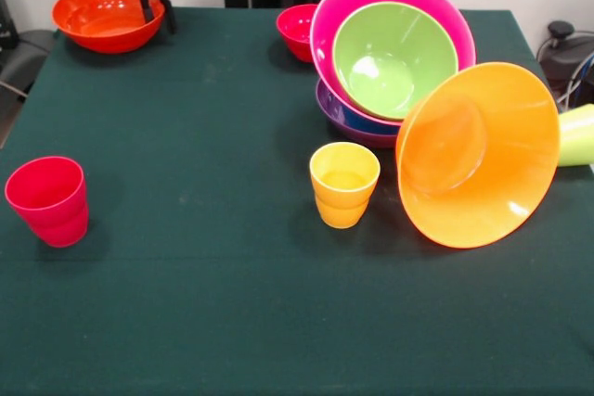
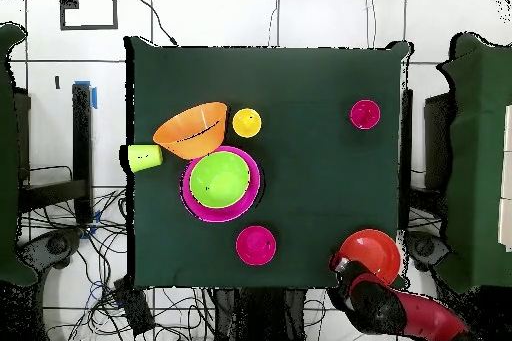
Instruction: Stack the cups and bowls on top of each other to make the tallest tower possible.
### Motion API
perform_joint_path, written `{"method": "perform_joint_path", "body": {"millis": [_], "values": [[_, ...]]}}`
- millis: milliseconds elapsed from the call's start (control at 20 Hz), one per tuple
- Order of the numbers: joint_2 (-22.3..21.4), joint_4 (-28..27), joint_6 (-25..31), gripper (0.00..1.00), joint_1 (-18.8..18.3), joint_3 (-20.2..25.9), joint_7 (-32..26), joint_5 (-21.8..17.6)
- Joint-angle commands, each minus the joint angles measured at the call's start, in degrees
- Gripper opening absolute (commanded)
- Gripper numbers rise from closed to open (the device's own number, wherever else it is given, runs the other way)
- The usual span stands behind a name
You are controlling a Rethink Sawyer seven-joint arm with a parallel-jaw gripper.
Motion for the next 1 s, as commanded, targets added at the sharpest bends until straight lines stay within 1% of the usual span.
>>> {"method": "perform_joint_path", "body": {"millis": [50,200,300,350,550,900,1000], "values": [[3.0,-8.0,0.0,0.0,3.3,0.4,-0.5,-3.8],[3.0,-8.0,-0.9,0.0,3.7,-0.1,-0.1,-4.0],[2.0,-7.9,-2.0,0.0,4.1,0.3,-0.4,-4.7],[1.6,-7.6,-0.6,0.0,3.5,1.0,-0.8,-4.2],[-1.0,-5.8,0.8,0.0,2.8,2.4,-1.5,-3.6],[-3.9,-3.9,2.7,0.0,2.0,4.2,-2.5,-2.8],[-6.7,-2.0,5.1,0.0,1.1,6.0,-3.4,-1.2]]}}
